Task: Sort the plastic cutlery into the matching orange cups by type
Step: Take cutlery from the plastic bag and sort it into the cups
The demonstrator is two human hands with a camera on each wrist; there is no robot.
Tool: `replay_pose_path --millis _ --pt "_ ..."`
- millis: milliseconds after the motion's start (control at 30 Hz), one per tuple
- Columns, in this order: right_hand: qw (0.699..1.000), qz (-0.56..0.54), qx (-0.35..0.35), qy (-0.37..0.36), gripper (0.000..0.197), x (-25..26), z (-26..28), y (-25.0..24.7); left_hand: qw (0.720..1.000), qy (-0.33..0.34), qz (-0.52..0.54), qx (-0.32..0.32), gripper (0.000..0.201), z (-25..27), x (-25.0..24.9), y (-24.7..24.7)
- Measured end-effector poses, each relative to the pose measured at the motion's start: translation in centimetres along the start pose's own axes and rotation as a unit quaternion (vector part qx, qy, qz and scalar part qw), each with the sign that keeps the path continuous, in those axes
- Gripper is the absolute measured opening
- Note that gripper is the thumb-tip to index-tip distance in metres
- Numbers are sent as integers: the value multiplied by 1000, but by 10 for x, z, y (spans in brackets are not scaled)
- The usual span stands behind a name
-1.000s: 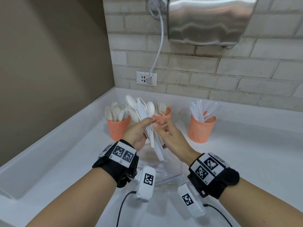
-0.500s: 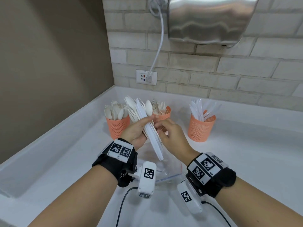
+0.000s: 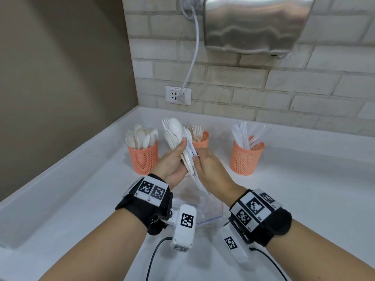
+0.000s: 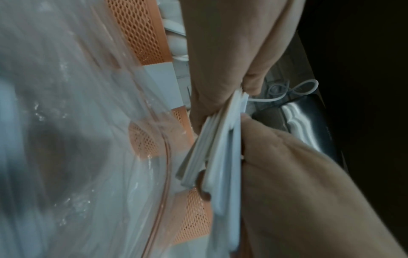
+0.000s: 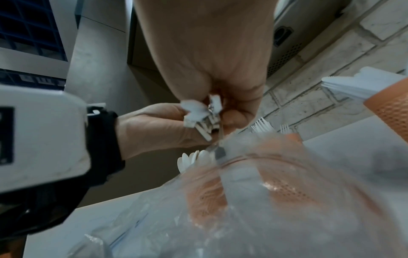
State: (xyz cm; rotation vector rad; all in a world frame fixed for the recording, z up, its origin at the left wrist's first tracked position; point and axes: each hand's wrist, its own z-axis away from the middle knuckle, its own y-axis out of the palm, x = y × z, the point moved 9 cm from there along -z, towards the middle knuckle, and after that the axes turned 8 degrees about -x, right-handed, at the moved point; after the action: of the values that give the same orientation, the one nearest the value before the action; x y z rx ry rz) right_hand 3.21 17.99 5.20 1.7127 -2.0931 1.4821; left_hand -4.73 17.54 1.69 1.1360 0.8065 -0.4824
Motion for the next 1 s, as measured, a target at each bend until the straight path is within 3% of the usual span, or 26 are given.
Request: replay_pose_path --millis 300,400,533,633,867,1000 --pt "998 -39 -7 47 33 -9 2 -6 999 -10 -18 -35 29 -4 6 -5" --pt "988 -113 68 77 35 -5 7 -1 999 5 -35 -18 23 -4 3 -3" --pt "954 -176 192 146 37 -13 14 5 998 8 -53 -18 19 -5 2 -6" --pt "930 -218 242 172 36 -18 17 5 998 -1 -57 -20 20 -7 3 -7" --pt "947 -194 186 176 25 -31 13 -6 997 -14 -62 -40 22 -14 5 -6" --pt "950 -196 166 176 19 -40 14 -15 996 -4 -79 -34 37 -18 6 -4"
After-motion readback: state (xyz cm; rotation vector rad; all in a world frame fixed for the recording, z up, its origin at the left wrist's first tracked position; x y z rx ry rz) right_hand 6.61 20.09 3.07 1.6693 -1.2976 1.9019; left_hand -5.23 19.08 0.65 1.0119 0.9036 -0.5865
